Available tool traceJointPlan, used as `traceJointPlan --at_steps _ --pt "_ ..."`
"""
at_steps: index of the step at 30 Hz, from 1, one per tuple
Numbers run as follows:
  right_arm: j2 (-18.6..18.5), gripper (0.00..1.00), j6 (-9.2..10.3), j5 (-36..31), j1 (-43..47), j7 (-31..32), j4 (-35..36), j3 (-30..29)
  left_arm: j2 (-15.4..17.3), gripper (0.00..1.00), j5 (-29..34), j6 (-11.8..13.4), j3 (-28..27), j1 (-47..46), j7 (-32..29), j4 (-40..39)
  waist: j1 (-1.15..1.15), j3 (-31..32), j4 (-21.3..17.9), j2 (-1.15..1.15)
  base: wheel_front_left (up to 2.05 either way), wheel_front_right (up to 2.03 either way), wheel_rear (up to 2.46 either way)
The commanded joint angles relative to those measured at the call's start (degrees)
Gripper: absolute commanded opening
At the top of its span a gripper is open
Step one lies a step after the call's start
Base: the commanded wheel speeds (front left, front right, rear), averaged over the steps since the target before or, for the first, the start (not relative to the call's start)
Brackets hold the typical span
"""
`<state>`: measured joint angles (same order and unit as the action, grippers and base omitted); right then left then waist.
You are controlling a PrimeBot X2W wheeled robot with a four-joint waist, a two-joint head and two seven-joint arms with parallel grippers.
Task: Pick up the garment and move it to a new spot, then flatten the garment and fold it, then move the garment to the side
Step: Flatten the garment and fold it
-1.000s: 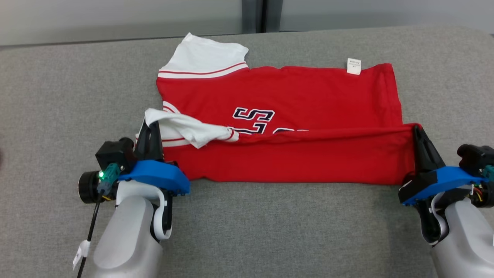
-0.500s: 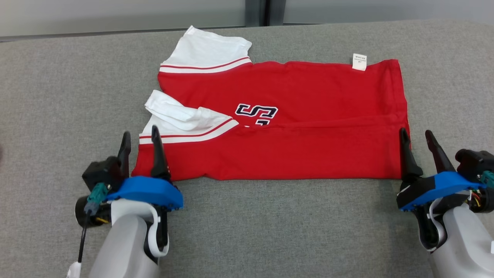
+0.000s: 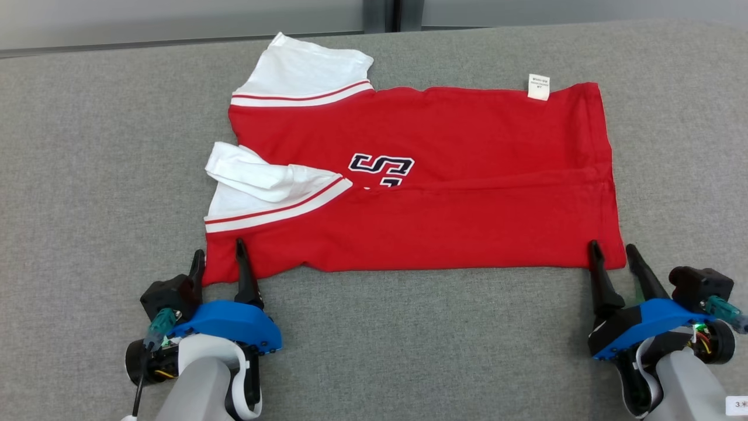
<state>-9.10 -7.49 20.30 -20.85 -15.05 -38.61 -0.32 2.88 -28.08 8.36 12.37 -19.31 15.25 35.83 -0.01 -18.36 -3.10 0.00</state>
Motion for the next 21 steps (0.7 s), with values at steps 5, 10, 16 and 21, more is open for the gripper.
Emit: traceJointPlan --at_steps 5,10,16,21 --pt "0.73 1.0 -0.01 0.42 -0.8 0.02 -3.83 2.17 -0.12 1.0 -1.94 0.26 2.42 0.4 -0.54 4.33 0.01 -0.47 -0.05 0.0 0.0 0.0 0.0" --pt "0.6 0.0 -0.08 1.73 -1.16 0.31 -6.4 4.8 -0.52 0.0 -5.13 -2.3 6.31 0.02 -0.88 8.98 0.01 0.15 0.35 0.0 0.0 0.0 0.0" --pt "-0.15 0.0 -0.01 3.58 1.46 -0.09 -4.65 3.09 -0.06 0.0 -5.58 -3.18 6.32 1.22 -0.35 8.69 0.01 5.48 0.7 0.0 0.0 0.0 0.0" --pt "0.65 0.0 -0.01 4.4 7.56 -0.1 -5.45 2.01 0.06 0.0 -4.18 -4.61 4.4 6.16 -0.13 9.2 0.01 12.99 0.79 0.0 0.0 0.0 0.0"
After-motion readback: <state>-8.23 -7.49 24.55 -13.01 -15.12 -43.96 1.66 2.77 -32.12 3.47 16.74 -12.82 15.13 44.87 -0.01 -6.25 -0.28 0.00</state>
